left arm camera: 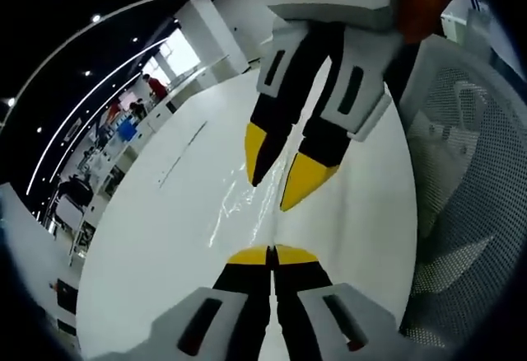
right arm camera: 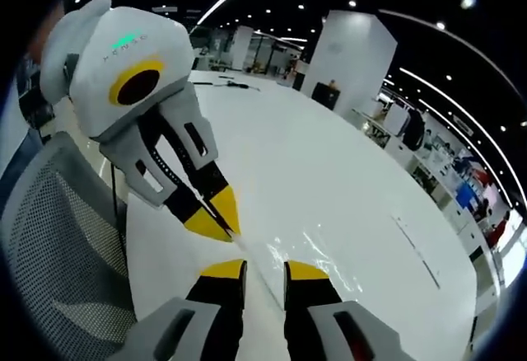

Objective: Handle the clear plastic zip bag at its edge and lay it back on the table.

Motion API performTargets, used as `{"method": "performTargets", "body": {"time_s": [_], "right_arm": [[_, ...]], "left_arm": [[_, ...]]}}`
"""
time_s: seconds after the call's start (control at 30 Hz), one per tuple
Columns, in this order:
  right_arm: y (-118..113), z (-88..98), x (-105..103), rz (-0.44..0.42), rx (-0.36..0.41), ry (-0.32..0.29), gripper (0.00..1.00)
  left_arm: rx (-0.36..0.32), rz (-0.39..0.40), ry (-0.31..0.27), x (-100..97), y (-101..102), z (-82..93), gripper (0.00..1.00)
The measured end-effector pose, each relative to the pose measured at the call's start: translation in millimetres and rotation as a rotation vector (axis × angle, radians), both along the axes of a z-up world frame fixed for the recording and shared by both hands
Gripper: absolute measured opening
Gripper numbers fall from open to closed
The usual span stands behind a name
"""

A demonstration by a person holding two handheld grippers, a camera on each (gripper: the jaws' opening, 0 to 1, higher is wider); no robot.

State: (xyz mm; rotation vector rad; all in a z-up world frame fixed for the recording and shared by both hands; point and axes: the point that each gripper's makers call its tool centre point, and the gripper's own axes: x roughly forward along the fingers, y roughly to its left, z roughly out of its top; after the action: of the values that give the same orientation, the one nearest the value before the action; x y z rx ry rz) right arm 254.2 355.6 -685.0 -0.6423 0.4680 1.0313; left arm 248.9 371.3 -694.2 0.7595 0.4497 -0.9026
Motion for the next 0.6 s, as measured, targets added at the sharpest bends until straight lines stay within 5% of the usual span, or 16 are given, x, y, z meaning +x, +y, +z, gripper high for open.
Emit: {"method": "performTargets", "body": {"time_s": [0.6], "right_arm": [[25, -10.5, -9, 0.166, -0.089, -0.034, 0.09]], "left_arm": [[0.017, -0.012, 0.0, -0.6, 9, -2.7, 0.0]]}}
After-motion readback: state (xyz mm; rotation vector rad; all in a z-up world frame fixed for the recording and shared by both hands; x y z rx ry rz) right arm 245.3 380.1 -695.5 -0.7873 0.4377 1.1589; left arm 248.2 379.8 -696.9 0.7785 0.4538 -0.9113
